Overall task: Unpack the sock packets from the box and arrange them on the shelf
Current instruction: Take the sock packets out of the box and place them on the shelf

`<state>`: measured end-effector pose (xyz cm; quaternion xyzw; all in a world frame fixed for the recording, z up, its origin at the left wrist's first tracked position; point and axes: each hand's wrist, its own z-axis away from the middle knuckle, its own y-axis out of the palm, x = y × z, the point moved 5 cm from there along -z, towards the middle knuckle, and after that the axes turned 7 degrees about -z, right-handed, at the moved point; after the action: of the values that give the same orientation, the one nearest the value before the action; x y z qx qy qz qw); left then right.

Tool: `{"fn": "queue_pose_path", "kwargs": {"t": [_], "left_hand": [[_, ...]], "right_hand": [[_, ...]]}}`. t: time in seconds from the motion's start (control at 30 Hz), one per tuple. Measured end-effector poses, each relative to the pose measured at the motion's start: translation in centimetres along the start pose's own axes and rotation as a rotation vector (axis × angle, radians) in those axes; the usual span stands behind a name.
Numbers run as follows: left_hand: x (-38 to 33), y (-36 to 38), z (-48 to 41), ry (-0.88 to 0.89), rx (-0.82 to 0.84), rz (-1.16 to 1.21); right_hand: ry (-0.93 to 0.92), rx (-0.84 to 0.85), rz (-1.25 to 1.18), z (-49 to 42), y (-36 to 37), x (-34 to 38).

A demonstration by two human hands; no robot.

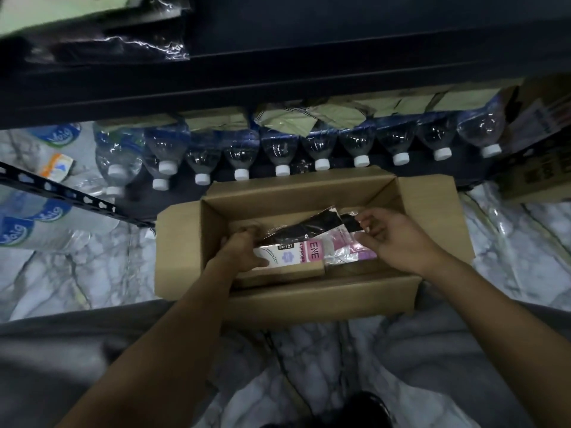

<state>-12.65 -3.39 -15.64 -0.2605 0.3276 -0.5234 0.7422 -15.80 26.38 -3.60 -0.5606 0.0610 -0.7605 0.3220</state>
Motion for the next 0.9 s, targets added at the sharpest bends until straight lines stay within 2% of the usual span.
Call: {"fn": "queue_pose_path", "kwargs": {"t": [0.2, 0.33, 0.57, 0.7, 0.9], "left_hand": [[-1.5, -0.2, 1.6, 0.055, 0.049, -0.090], [-2.2, -2.0, 2.8, 0.109, 0.049, 0.046], [-3.5, -9.9, 8.0, 0.207, -0.100, 0.124], [-2.8, -13.7, 12.4, 0.194, -0.203, 0.130], [-0.3, -17.0, 18.9, 0.128, -0.314, 0.433]], "right_hand": [[-0.004, 0.009, -0.007, 0.2, -0.1, 1.6], [0.002, 0.026, 0.030, 0.1, -0.8, 2.8], [-0.030, 0.028, 0.018, 1.3, -1.7, 5.0], [-0.038, 0.023, 0.039, 2.2, -2.6, 6.0], [-0.053, -0.010, 0.057, 4.2, -3.5, 7.5]]}}
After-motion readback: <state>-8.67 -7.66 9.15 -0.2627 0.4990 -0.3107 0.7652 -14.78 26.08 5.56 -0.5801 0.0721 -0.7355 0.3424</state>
